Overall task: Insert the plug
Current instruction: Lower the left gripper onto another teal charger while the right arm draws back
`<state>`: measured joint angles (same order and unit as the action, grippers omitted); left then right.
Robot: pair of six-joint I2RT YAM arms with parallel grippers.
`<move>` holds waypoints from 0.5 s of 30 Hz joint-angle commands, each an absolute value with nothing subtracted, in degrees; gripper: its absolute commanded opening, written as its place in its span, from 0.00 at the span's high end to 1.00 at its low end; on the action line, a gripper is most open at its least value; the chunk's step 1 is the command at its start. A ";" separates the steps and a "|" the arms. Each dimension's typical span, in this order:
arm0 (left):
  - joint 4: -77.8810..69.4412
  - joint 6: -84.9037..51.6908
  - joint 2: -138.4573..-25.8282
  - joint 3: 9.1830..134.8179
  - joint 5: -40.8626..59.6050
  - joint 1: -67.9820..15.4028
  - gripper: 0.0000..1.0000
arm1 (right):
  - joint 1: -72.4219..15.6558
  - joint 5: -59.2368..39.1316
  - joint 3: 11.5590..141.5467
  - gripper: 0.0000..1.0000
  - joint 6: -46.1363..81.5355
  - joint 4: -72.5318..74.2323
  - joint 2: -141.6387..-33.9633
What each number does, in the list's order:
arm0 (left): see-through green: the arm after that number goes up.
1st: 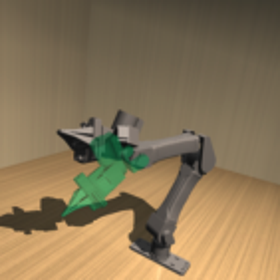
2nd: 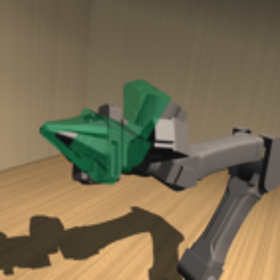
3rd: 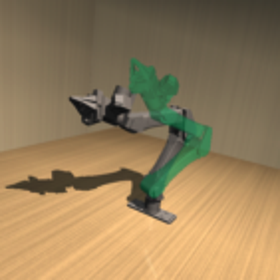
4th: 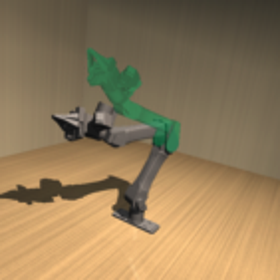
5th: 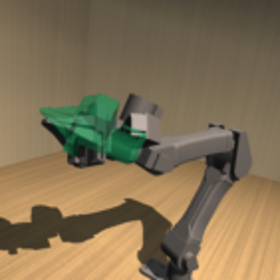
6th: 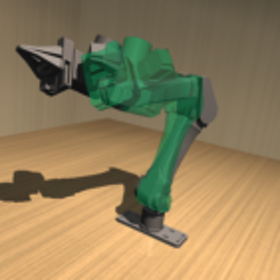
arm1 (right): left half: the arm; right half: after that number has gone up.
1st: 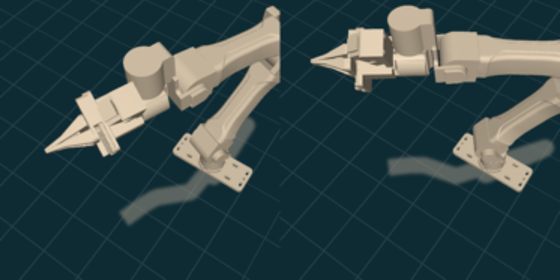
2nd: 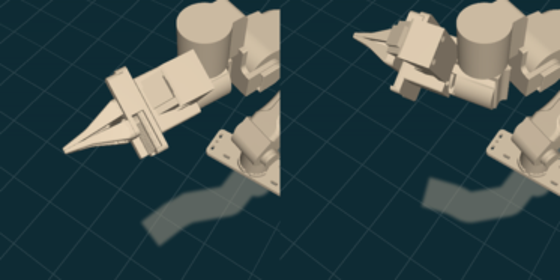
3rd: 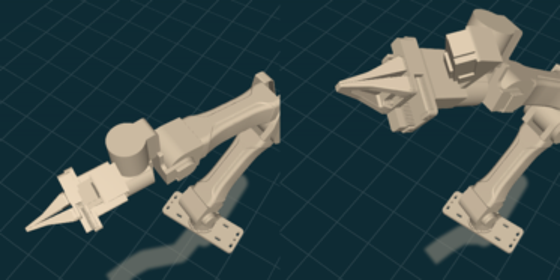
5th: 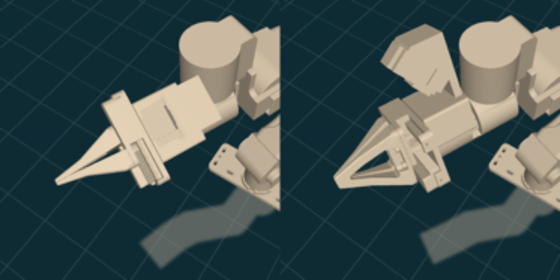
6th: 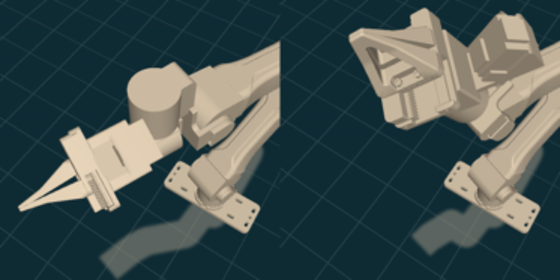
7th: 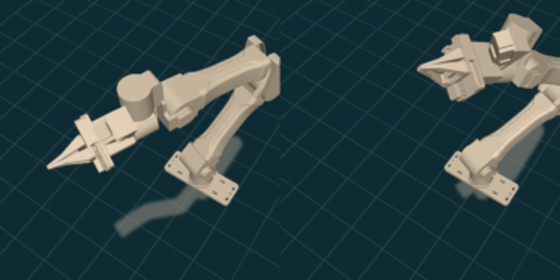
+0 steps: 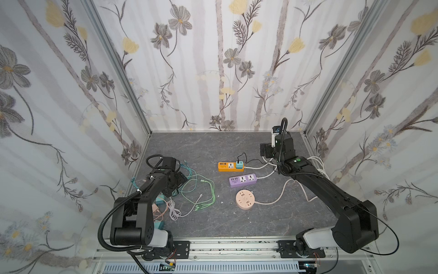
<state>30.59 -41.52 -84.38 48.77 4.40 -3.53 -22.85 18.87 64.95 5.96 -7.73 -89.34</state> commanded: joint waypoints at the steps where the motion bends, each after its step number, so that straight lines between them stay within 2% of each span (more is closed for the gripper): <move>1: 30.20 -40.06 -86.55 52.76 3.34 -5.58 0.09 | -22.82 19.78 64.86 0.01 7.82 -6.98 -88.95; 6: 36.50 -40.02 -86.20 56.55 -8.80 -3.85 0.04 | -22.79 20.08 65.21 0.01 8.00 -8.05 -88.55; 10: 33.82 -40.74 -87.16 55.77 -8.79 0.51 0.04 | -22.69 20.22 65.12 0.01 8.16 -7.97 -88.33; 15: 35.71 -39.11 -93.22 61.54 -7.48 3.58 0.10 | -22.74 20.20 65.08 0.01 8.52 -8.45 -87.68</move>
